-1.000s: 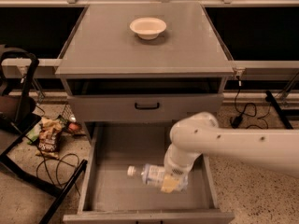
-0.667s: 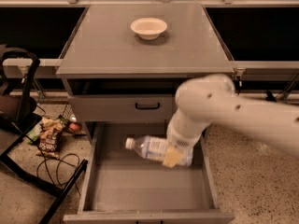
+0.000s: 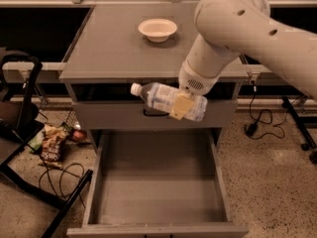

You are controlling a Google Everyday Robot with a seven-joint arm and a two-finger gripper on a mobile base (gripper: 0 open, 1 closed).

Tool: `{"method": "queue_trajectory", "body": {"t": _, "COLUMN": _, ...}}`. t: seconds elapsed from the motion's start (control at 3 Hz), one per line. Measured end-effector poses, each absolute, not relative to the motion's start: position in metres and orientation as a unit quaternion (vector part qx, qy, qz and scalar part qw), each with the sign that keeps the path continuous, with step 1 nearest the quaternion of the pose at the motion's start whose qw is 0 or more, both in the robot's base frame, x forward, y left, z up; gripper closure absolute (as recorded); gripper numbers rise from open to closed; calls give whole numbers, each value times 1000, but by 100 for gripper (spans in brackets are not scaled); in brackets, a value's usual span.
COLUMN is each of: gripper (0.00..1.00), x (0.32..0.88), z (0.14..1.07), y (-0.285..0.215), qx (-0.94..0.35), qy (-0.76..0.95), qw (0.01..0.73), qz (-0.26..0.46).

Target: Pick blue plastic bottle from middle drawer and place on counter

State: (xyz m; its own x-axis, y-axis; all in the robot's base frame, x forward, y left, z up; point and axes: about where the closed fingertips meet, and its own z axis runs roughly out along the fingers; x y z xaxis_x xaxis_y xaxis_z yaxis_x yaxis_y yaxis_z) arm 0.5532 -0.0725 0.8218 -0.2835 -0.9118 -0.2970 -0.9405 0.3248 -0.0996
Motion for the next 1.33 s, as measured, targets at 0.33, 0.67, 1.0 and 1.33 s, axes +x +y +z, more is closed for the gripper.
{"method": "queue_trajectory", "body": {"t": 0.33, "gripper": 100, "x": 557, "z": 832, "y": -70, "qx": -580, "qy": 796, "qw": 165, "qz": 45}}
{"method": "queue_trajectory", "body": {"t": 0.67, "gripper": 100, "x": 556, "z": 830, "y": -70, "qx": -580, "qy": 797, "qw": 164, "qz": 46}}
{"method": "queue_trajectory", "body": {"t": 1.0, "gripper": 100, "x": 582, "z": 852, "y": -63, "qx": -580, "qy": 796, "qw": 168, "qz": 36}}
{"method": "queue_trajectory", "body": {"t": 1.33, "gripper": 100, "x": 624, "z": 863, "y": -41, "qx": -586, "qy": 798, "qw": 141, "qz": 28}}
